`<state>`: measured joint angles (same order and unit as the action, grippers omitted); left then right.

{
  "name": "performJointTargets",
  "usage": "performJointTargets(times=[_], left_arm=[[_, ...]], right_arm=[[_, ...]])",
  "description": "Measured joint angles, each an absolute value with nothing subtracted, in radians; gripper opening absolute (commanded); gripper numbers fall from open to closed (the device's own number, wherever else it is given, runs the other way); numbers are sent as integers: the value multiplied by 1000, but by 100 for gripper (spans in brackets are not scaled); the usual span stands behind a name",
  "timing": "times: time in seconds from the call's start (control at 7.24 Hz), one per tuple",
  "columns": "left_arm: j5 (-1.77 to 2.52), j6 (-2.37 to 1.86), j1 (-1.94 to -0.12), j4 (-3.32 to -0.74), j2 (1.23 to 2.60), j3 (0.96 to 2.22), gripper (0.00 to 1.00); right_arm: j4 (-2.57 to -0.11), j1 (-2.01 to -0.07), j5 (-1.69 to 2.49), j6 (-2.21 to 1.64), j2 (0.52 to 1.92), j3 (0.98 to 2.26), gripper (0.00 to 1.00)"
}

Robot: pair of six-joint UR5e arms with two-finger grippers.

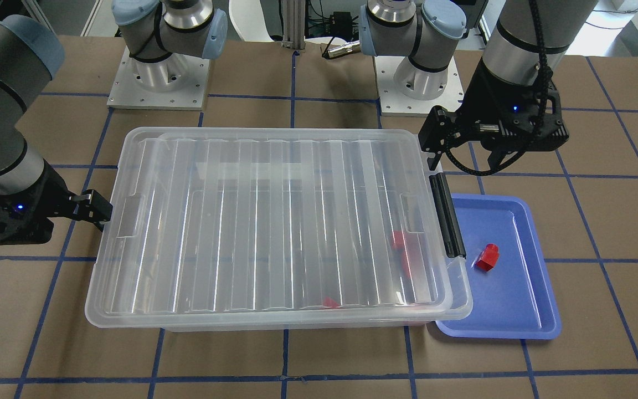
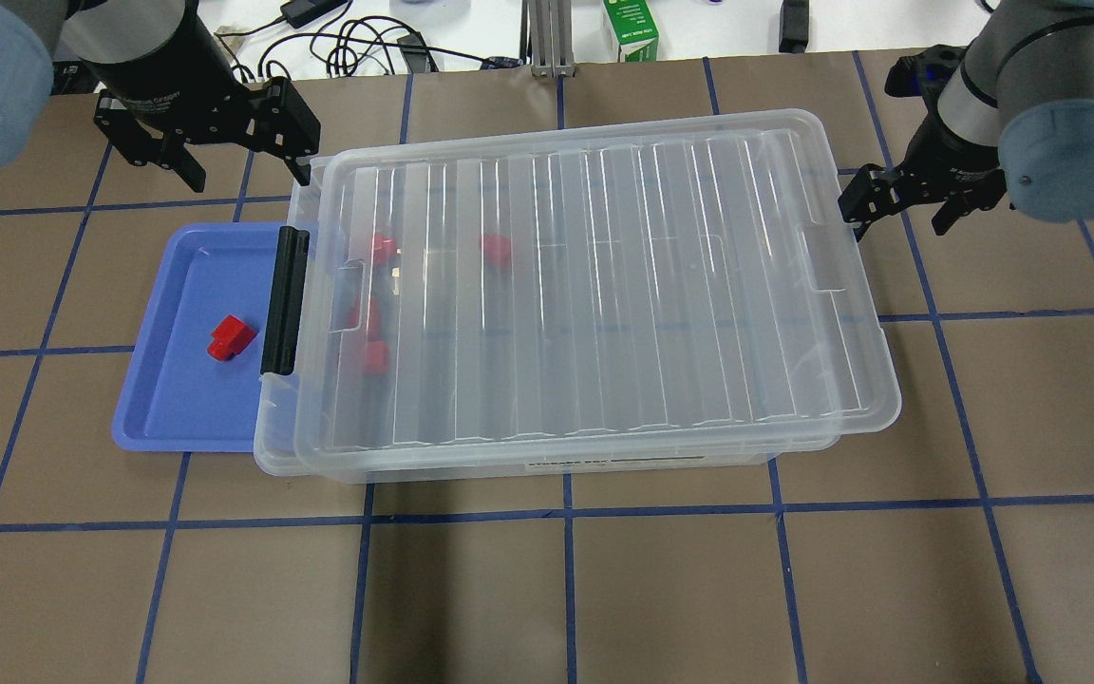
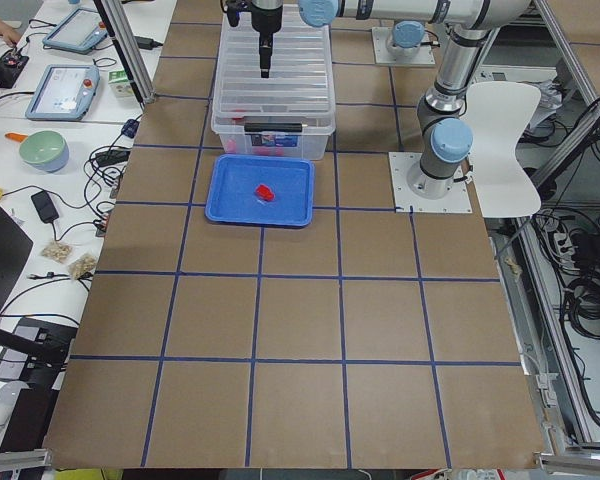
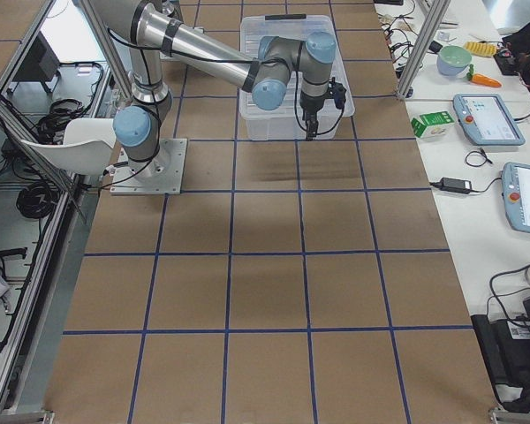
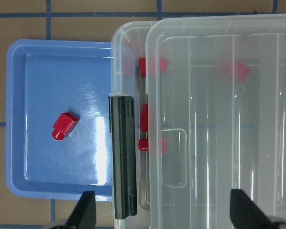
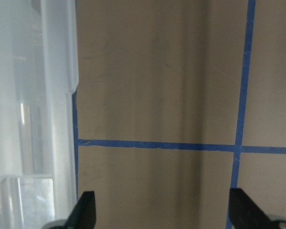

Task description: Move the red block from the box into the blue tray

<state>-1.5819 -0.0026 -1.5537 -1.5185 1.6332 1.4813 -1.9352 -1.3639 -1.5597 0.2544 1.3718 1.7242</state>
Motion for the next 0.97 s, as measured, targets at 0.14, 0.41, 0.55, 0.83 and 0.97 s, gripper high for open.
performJointTargets(times=[0.14,0.41,0.55,0.83,0.97], left_arm=[[-1582,-2,-1552,-1518,1632,1481,100],[-1584,-2,-1548,-1515,1630,1479,100],[-1587,-2,-1543,-1512,1629,1478,100],[-1589,-2,-1531,-1508,1627,1477,100],[-1589,-2,-1529,-1507,1627,1478,100]], right_arm=[[-1939,-1380,-1558,232,1371,1724,100],[-1940,-1390,-1560,219,1369,1720,100],[-1939,-1389,-1564,225,1369,1706,100],[-1887,-1383,-1570,236,1394,1635,100],[-1808,-1383,-1571,238,1437,1590,100]])
